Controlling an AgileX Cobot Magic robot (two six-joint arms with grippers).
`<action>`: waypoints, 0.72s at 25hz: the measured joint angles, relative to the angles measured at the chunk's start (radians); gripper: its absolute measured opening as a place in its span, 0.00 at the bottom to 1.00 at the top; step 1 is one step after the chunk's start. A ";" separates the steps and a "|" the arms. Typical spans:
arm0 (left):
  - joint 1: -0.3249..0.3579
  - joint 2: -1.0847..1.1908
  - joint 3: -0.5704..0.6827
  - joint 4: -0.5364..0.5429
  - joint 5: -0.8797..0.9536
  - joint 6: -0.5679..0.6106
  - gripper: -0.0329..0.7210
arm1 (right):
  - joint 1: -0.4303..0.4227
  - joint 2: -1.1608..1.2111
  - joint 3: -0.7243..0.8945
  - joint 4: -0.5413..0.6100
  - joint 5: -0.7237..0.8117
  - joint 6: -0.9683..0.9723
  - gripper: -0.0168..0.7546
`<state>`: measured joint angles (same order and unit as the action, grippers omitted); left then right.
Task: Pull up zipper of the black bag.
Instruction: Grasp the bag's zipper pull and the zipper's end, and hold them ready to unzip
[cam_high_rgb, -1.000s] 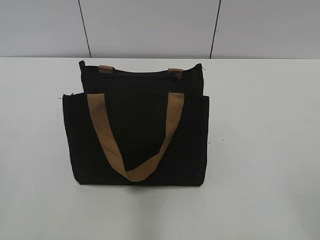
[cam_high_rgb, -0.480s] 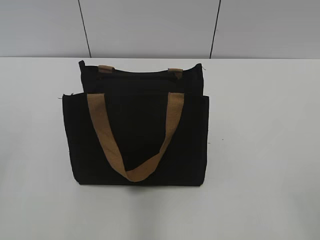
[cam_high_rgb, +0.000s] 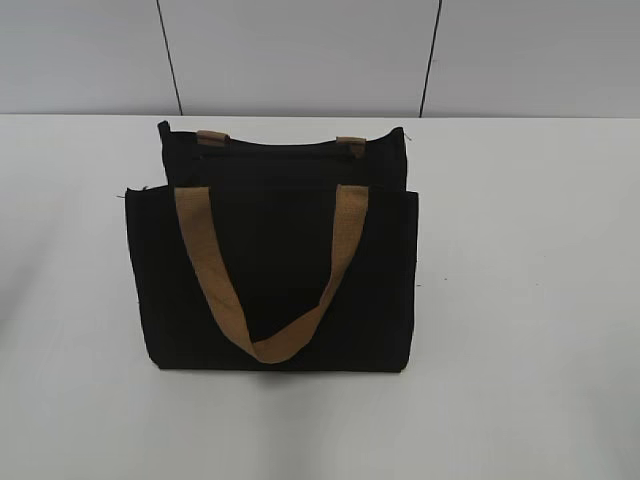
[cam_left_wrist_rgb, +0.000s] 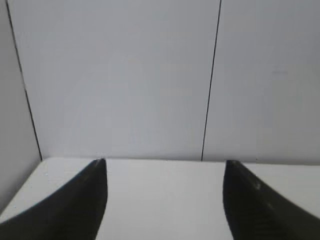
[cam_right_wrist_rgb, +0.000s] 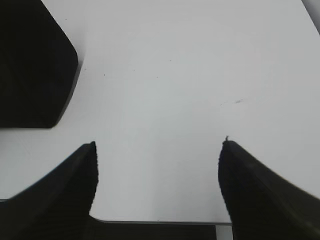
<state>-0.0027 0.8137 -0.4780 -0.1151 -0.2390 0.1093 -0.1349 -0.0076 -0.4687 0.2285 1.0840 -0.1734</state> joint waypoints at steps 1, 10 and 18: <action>-0.013 0.066 0.001 0.000 -0.025 -0.001 0.76 | 0.000 0.000 0.000 0.000 0.000 0.000 0.76; -0.143 0.486 0.005 0.184 -0.329 -0.120 0.66 | 0.000 0.000 0.000 0.001 -0.002 0.000 0.76; 0.008 0.637 0.005 0.822 -0.506 -0.482 0.57 | 0.000 0.000 0.000 0.001 -0.002 0.000 0.76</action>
<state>0.0052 1.4511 -0.4735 0.7065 -0.7447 -0.3725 -0.1349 -0.0076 -0.4687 0.2294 1.0820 -0.1734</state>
